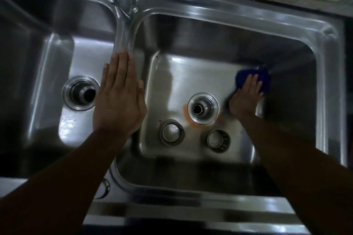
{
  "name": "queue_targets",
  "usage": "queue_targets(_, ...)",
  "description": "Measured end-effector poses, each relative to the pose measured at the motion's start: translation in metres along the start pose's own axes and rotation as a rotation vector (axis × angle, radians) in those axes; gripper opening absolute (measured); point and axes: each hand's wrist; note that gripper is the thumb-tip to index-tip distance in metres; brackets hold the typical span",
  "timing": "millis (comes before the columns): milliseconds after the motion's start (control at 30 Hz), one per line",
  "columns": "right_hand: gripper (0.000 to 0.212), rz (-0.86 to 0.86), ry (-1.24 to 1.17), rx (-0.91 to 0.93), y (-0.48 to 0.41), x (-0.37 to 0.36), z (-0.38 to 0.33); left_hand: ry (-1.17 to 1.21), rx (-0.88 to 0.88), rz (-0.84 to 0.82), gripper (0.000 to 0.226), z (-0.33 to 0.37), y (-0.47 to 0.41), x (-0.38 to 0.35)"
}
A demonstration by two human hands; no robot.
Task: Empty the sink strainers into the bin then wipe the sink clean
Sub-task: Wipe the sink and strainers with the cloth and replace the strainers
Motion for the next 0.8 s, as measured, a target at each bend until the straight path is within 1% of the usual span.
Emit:
queue_targets(33,0.073,0.006,-0.030,-0.073,0.002,-0.003,-0.020,-0.001,0.002,-0.003,0.060,0.000,0.000,0.000)
queue_targets(67,0.076,0.002,-0.051,-0.093,0.005,-0.006,-0.041,-0.004,0.004,-0.007,0.059,0.000,0.000,-0.001)
queue_targets(100,0.078,-0.006,-0.067,-0.054,0.009,-0.010,-0.061,-0.008,0.005,-0.008,0.059,-0.001,0.000,-0.001)
queue_targets(200,0.083,-0.041,-0.058,0.226,0.026,-0.022,-0.119,-0.001,0.004,0.018,0.057,0.000,0.000,-0.002)
queue_targets(300,0.097,-0.146,-0.079,0.569,0.051,-0.033,-0.177,-0.001,-0.001,0.041,0.057,0.000,0.000,-0.003)
queue_targets(333,0.097,-0.183,-0.079,0.667,0.058,-0.037,-0.191,-0.003,0.001,0.035,0.058,-0.001,0.000,-0.004)
queue_targets(367,0.093,-0.201,-0.094,0.728,0.063,-0.041,-0.202,-0.005,0.003,0.030,0.058,-0.002,0.000,-0.004)
queue_targets(433,0.084,-0.197,-0.102,0.781,0.062,-0.045,-0.204,-0.001,-0.003,0.040,0.058,-0.002,0.000,-0.005)
queue_targets(500,0.084,-0.174,-0.010,0.840,0.052,-0.043,-0.184,0.011,-0.017,0.059,0.057,-0.003,0.001,-0.006)
queue_targets(533,0.087,-0.158,0.031,0.840,0.044,-0.041,-0.167,0.014,-0.022,0.069,0.057,-0.003,0.001,-0.006)
queue_targets(567,0.089,-0.139,0.022,0.794,0.034,-0.037,-0.147,0.014,-0.029,0.077,0.056,-0.003,0.001,-0.006)
queue_targets(633,0.083,-0.084,-0.021,0.646,0.012,-0.026,-0.095,0.006,-0.042,0.081,0.056,-0.003,0.002,-0.007)
queue_targets(733,0.076,-0.065,0.027,0.462,-0.013,-0.006,-0.010,-0.042,-0.051,0.065,0.059,-0.003,0.002,-0.008)
queue_targets(800,0.071,-0.063,0.067,0.352,-0.015,0.005,0.033,-0.088,-0.065,0.043,0.060,-0.002,0.003,-0.007)
Point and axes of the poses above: each hand's wrist, its own y-axis away from the middle knuckle, its own x-axis out of the back of the hand, z = x × y, and after that the axes turned 3 degrees about z, right-handed
